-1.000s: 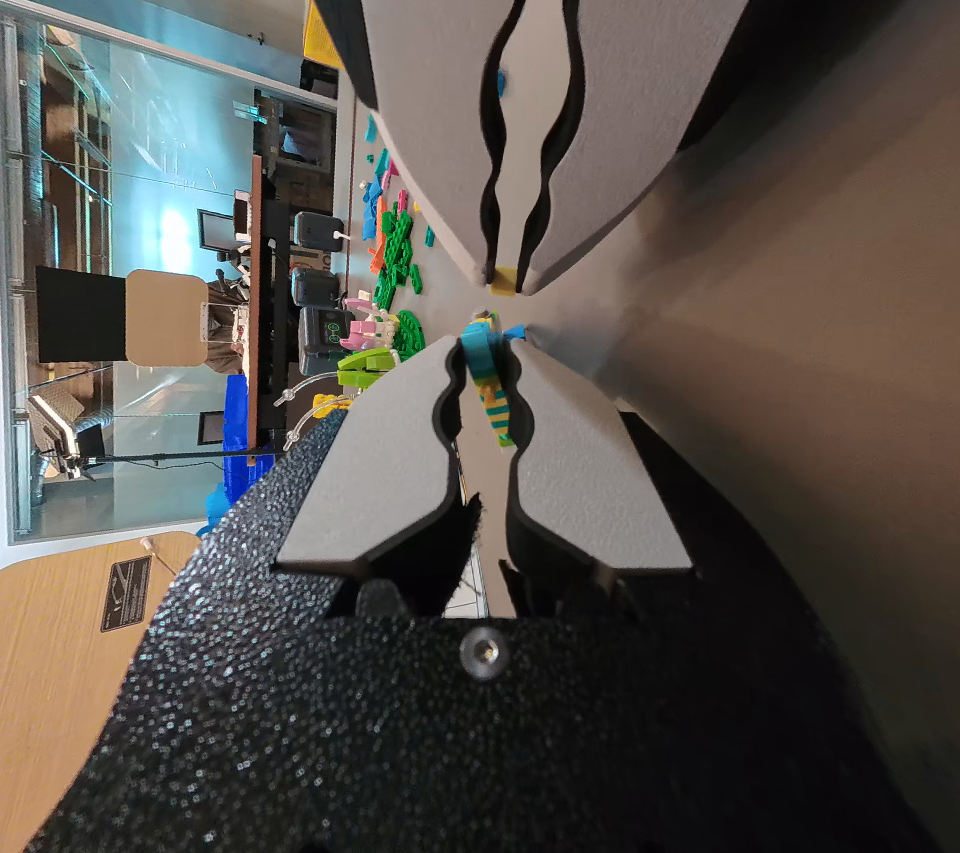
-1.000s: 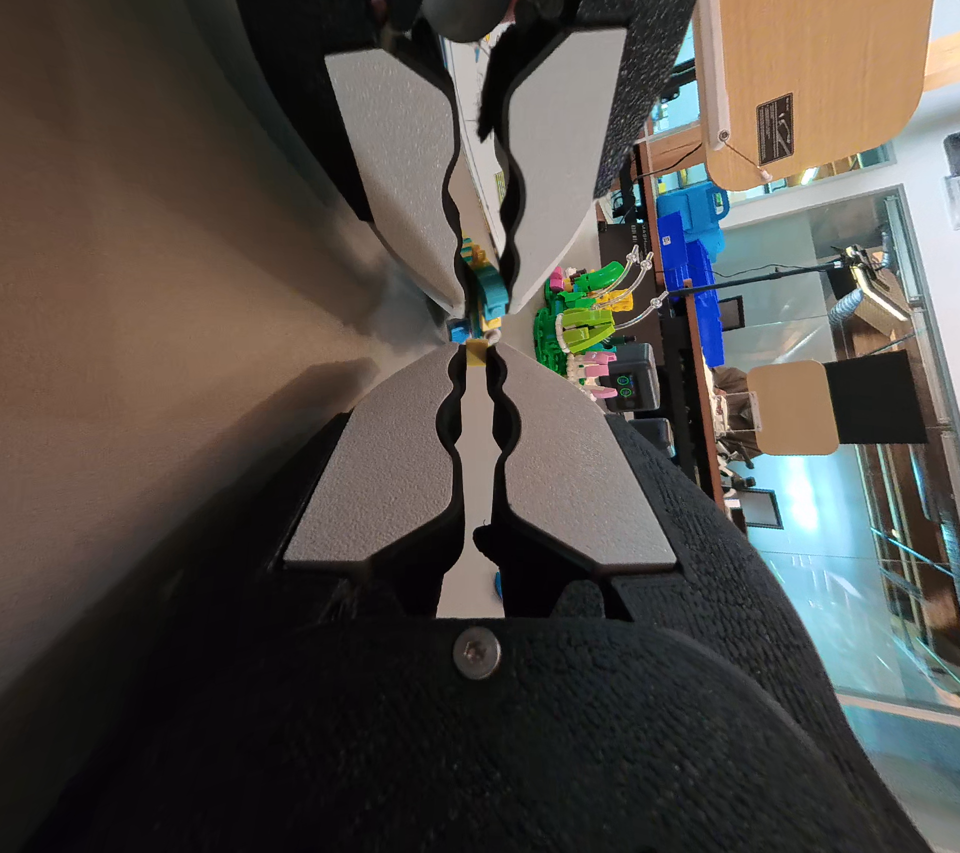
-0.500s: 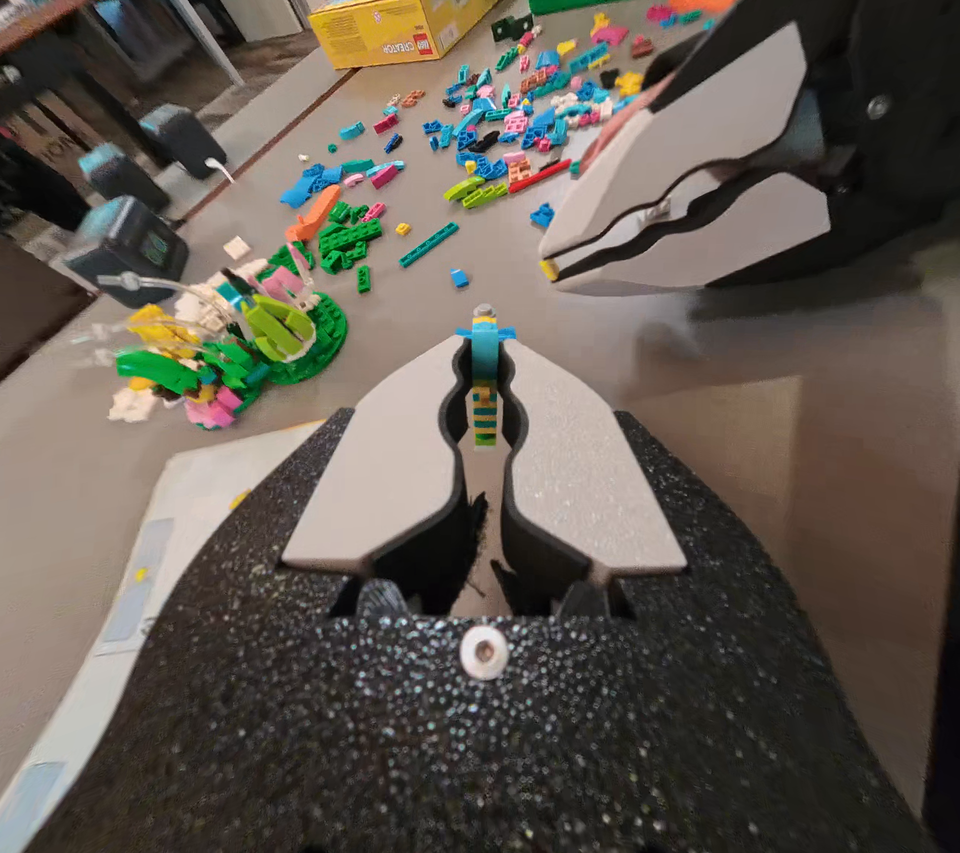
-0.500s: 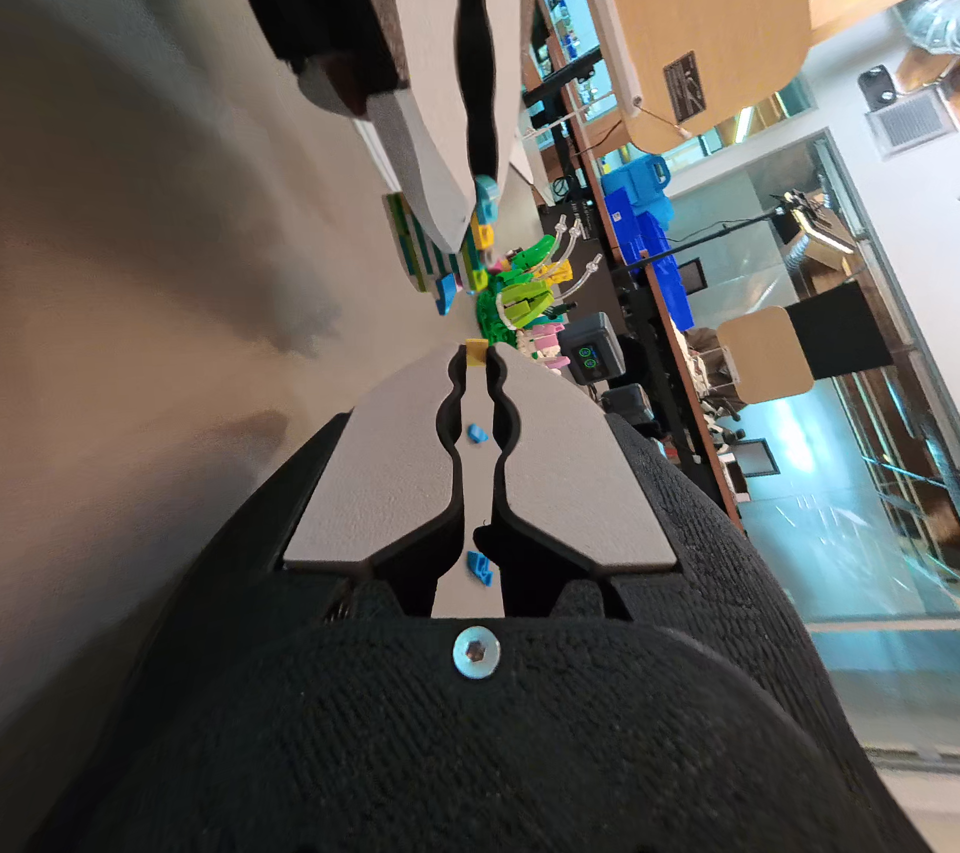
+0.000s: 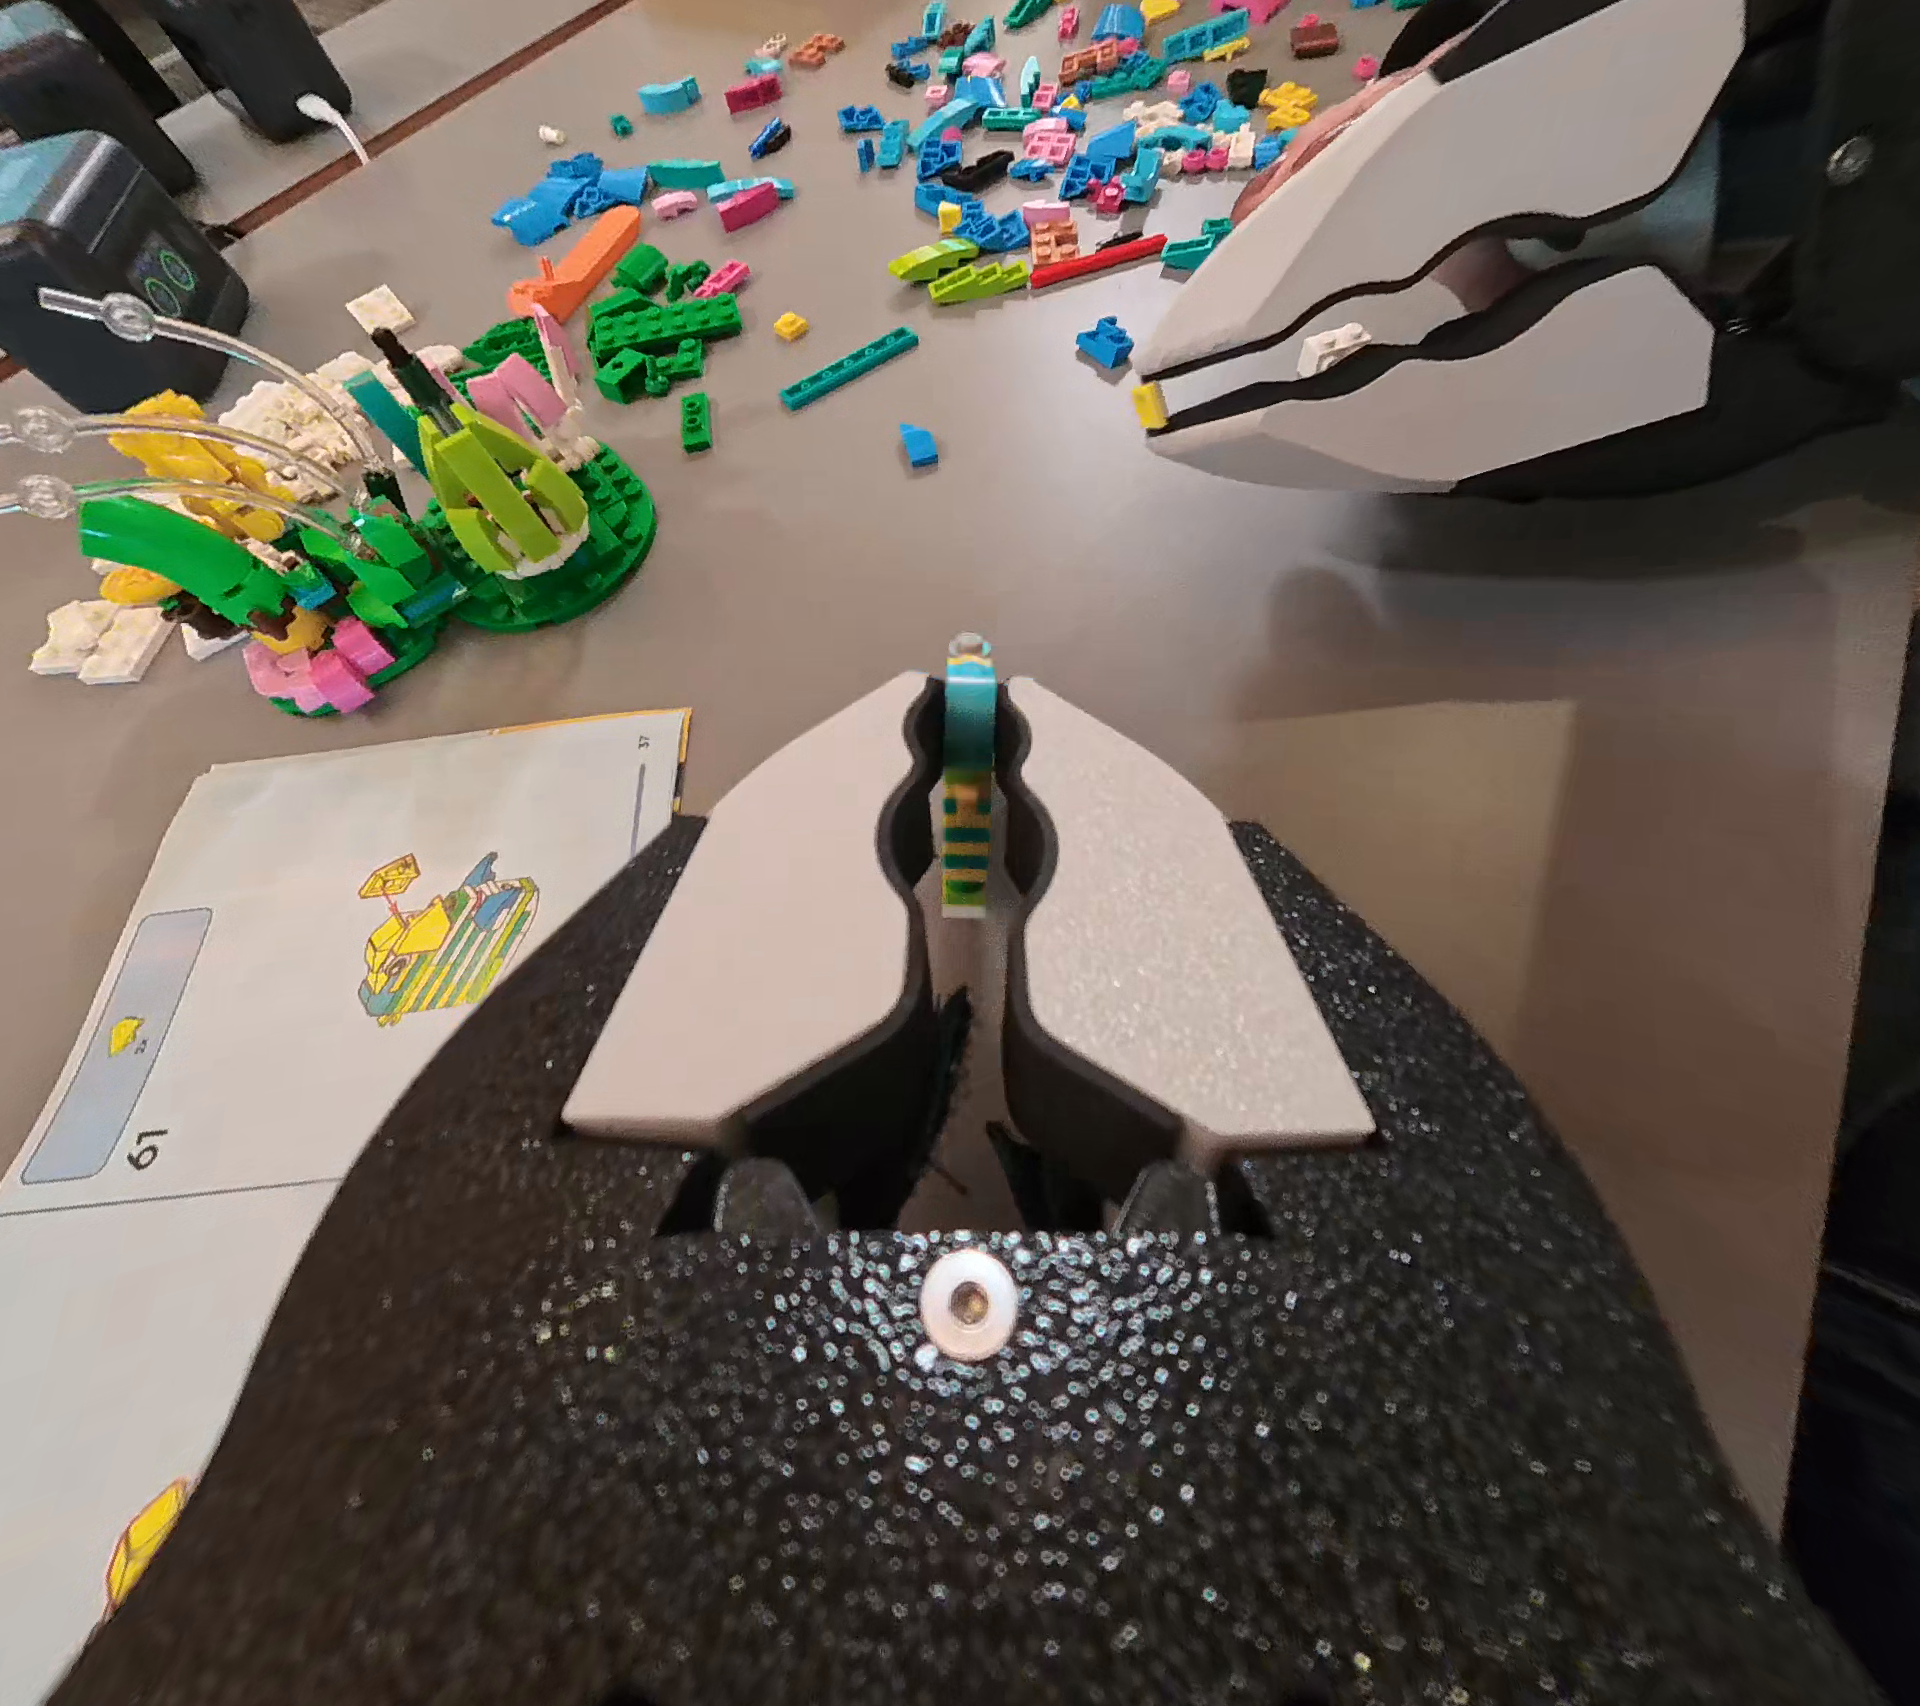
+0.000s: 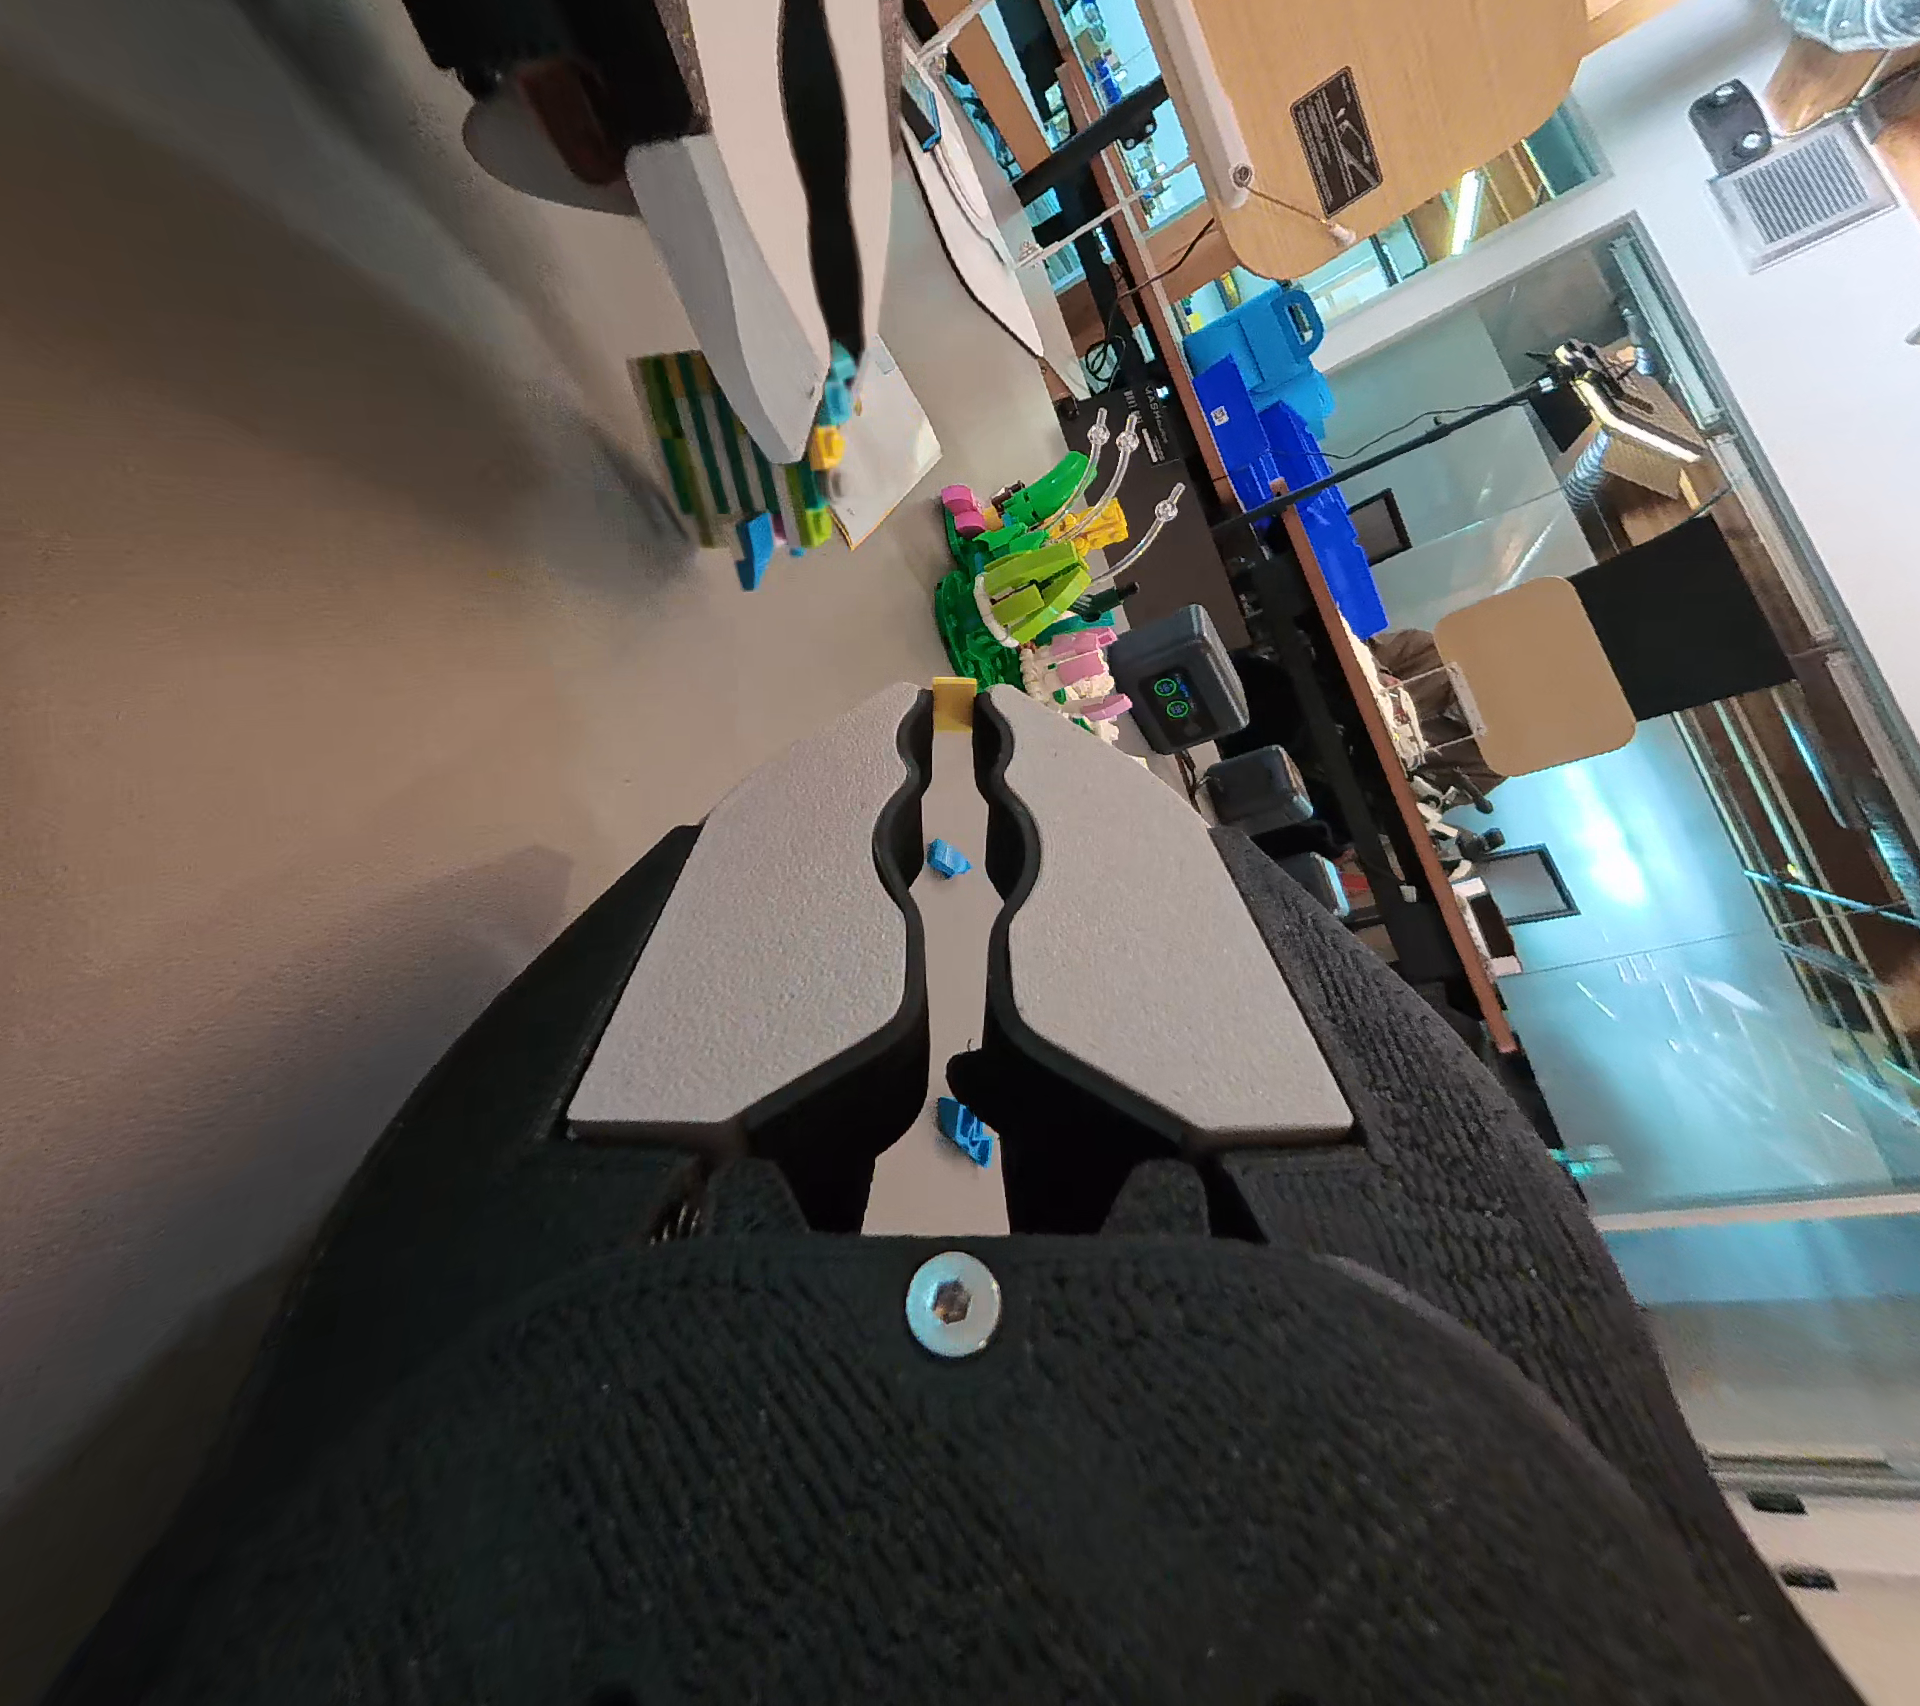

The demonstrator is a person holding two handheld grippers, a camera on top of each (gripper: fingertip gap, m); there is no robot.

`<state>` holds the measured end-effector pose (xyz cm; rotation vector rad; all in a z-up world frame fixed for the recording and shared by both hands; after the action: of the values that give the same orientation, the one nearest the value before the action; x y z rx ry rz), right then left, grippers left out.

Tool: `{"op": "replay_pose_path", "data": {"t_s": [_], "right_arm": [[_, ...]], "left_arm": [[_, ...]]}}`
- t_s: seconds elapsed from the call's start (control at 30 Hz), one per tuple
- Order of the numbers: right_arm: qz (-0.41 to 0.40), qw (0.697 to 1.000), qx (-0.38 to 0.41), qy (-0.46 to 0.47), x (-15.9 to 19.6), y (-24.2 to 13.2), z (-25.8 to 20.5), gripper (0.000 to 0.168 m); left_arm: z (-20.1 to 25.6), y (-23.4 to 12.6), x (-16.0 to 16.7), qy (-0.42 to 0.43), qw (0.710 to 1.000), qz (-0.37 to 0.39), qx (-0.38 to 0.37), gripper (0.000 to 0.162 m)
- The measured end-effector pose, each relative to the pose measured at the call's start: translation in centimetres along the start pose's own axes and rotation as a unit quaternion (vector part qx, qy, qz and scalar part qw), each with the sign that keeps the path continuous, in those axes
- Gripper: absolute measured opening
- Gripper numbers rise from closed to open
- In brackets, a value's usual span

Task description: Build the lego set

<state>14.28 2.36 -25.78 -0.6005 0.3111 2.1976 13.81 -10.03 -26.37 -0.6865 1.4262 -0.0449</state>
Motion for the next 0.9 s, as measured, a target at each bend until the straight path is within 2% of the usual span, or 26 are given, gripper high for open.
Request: {"op": "replay_pose_path", "data": {"t_s": [0.17, 0.6, 0.7, 0.9], "right_arm": [[0.000, 1.000, -0.004, 0.001, 0.0, 0.0, -0.1, 0.006], [-0.001, 1.000, -0.011, 0.009, 0.1, 0.1, -0.2, 0.006], [0.001, 1.000, -0.012, 0.009, 0.0, 0.1, -0.2, 0.006], [0.007, 0.999, -0.031, 0.009, -0.9, 0.1, -0.3, 0.006]], "left_arm": [[-0.3, -0.1, 0.5, -0.012, 1.000, -0.021, -0.005, 0.009], [-0.4, -1.4, 1.6, -0.063, 0.998, -0.030, 0.010, 0.027], [-0.2, -1.5, 1.8, -0.055, 0.998, -0.039, 0.007, 0.024], [-0.1, -0.9, 2.0, -0.012, 0.997, -0.068, -0.022, 0.008]]}}
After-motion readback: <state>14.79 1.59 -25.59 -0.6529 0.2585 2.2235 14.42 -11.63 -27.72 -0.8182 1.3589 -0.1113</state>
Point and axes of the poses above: each gripper's, where its closed fingertips meet, y out along the fingers, x out of its underside, z = x × y across the jaws, the point moved 5 cm from there along -y, back along the fingers, and after that the axes turned 13 degrees about x, right-handed, at the moved point
